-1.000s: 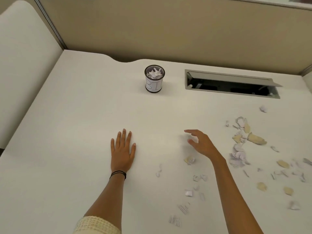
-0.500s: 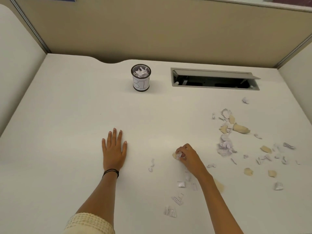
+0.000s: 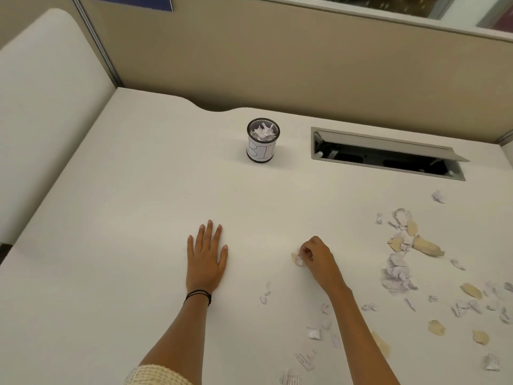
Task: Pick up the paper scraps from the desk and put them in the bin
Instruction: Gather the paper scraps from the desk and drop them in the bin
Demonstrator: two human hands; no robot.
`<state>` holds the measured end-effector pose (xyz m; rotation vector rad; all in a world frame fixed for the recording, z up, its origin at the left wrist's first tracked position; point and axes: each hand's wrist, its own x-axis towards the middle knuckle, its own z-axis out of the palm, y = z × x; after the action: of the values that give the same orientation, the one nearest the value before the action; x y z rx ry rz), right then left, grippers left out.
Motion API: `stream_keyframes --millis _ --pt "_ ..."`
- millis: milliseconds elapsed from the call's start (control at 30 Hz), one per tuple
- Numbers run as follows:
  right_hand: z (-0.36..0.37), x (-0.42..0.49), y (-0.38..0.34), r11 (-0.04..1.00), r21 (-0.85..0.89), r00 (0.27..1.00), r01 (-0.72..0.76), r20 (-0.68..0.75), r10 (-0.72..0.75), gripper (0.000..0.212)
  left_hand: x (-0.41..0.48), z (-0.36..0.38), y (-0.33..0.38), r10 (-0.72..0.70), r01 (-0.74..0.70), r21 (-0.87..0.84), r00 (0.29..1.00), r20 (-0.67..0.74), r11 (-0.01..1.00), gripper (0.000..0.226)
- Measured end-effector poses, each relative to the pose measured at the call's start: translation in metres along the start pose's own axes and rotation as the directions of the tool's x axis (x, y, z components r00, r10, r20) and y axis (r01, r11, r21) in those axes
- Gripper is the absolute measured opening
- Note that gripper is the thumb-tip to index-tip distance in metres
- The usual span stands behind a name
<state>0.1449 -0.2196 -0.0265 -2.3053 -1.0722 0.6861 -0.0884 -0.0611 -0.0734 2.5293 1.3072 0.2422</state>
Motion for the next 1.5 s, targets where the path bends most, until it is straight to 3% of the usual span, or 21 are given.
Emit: stream_keyframes --millis 200,367,500,567,767,867,1000,1167,1333,1433,1500 --pt "-0.012 0.061 -0.042 0.954 0.293 0.984 -0.055 -0.148 0.102 0.016 0.001 0.001 0.001 -0.003 0.003 -0.002 1.0 0.01 1.0 0.056" --pt "-0.039 0.132 -0.109 0.731 0.683 0.951 -0.001 -0.226 0.212 0.005 0.001 -0.001 0.0 -0.01 0.01 -0.004 1.0 0.017 1.0 0.056" --pt "-0.054 0.19 -0.139 0.599 0.801 0.955 0.016 -0.19 0.228 0.009 0.002 -0.001 0.0 -0.018 0.019 -0.003 0.999 0.026 1.0 0.056" --pt "-0.055 0.214 -0.146 0.621 0.783 0.958 0.016 -0.19 0.215 0.004 0.002 -0.001 0.0 -0.022 0.022 0.0 0.999 0.032 1.0 0.056" --pt "-0.062 0.242 -0.153 0.774 0.633 0.961 0.016 -0.223 0.162 0.021 0.002 -0.003 0.0 -0.03 0.03 -0.013 0.999 0.038 0.999 0.056" --pt "-0.067 0.223 -0.145 0.828 0.561 0.959 0.031 -0.249 0.133 0.029 0.003 -0.004 0.0 -0.029 0.029 -0.015 0.999 0.04 0.999 0.055" --pt "-0.063 0.167 -0.11 0.929 0.354 0.967 0.108 -0.253 -0.016 0.026 0.002 -0.004 -0.001 -0.025 0.026 -0.006 0.999 0.038 1.0 0.056" --pt "-0.02 0.077 -0.045 0.97 0.237 0.988 0.058 -0.152 -0.022 0.023 0.002 -0.004 -0.001 -0.028 0.028 -0.009 0.999 0.034 1.0 0.056" --pt "0.024 -0.002 -0.008 0.983 -0.042 0.981 0.179 0.089 -0.174 0.048 0.002 -0.005 0.0 -0.023 0.024 -0.015 0.999 0.023 1.0 0.058" --pt "0.034 -0.033 -0.01 0.977 -0.068 0.972 0.202 0.133 -0.192 0.071 0.002 -0.006 0.002 -0.021 0.022 -0.019 1.0 0.02 1.0 0.059" --pt "0.039 -0.051 -0.016 0.976 -0.072 0.971 0.205 0.142 -0.194 0.072 0.001 -0.006 0.003 -0.021 0.021 -0.019 1.0 0.019 1.0 0.059"
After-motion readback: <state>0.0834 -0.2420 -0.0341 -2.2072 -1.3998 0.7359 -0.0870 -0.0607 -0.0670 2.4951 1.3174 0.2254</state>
